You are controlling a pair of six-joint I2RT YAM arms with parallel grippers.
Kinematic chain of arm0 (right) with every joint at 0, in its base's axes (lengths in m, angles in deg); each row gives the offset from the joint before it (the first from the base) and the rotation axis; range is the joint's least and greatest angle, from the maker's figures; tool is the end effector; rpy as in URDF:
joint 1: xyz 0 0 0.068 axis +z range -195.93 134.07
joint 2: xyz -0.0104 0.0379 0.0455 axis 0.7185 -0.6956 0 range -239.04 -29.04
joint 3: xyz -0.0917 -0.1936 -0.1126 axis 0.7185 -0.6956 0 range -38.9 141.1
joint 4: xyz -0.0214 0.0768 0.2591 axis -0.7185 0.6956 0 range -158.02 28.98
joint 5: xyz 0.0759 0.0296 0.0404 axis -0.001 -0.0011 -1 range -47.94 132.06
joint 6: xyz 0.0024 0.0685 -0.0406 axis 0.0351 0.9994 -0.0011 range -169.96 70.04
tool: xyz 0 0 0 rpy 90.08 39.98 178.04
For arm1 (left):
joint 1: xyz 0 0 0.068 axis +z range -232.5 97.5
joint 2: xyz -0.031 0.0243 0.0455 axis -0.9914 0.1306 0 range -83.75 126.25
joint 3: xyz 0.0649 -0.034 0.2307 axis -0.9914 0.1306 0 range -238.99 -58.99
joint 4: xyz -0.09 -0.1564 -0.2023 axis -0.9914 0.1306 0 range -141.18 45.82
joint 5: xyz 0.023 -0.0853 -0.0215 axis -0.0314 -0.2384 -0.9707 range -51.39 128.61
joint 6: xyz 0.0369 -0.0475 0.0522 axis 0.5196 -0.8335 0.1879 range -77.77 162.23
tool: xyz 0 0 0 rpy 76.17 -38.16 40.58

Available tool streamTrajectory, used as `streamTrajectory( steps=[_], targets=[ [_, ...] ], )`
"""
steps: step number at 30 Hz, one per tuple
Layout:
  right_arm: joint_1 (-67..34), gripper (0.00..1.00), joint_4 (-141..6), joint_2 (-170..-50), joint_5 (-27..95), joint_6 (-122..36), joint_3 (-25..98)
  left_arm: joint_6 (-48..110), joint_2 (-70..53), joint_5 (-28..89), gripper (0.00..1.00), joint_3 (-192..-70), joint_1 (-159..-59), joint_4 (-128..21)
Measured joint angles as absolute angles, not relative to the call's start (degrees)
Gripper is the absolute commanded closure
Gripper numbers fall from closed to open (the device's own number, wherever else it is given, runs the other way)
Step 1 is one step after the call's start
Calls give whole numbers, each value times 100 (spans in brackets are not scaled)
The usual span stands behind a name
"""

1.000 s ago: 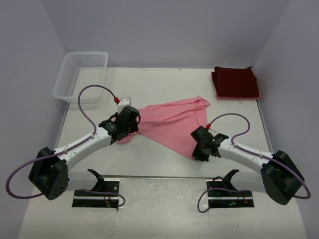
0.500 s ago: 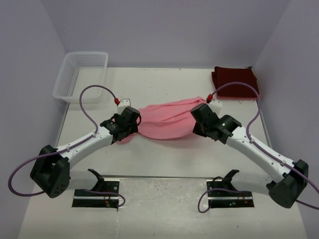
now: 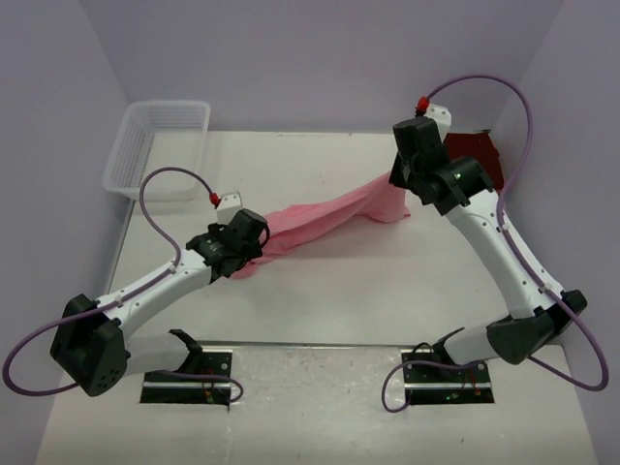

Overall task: Fold and stack the t-shirts
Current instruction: Flatten out the tshirt

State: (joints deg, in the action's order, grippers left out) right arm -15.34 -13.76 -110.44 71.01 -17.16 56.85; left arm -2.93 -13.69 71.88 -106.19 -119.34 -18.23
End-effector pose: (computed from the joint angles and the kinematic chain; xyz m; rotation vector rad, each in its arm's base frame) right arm 0.2929 0.1344 0.3783 0.3010 2.1464 0.0556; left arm 0.2412 -0.1338 0.1792 -0.3819 2.3036 0.0552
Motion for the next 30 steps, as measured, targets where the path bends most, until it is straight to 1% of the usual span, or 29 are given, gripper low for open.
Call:
streamTrajectory(
  steps=[8, 14, 17, 22, 26, 30],
  targets=[
    [-2395, 100, -1201, -11156, 7026, -2120, 6170, -488, -1273, 7295, 39, -10599, -11934, -1663],
    [-2802, 100, -1175, -11300, 6860, -2322, 6238, -505, -1004, 7116, 50, -10568, -11896, -1851],
    [-2865, 100, -1184, -11339, 6773, -2400, 6200, -440, -980, 6550, 51, -10311, -11680, -2426],
    [-2865, 100, -1228, -11339, 6626, -2520, 6054, -298, -801, 5213, 46, -9659, -10845, -3514],
    [-2869, 100, -1256, -11339, 6480, -2569, 5938, -206, -346, 4472, 46, -9561, -10353, -4063],
    [-2869, 100, -1282, -11339, 6397, -2604, 5921, -134, -90, 3958, 46, -9561, -10117, -4502]
  ],
)
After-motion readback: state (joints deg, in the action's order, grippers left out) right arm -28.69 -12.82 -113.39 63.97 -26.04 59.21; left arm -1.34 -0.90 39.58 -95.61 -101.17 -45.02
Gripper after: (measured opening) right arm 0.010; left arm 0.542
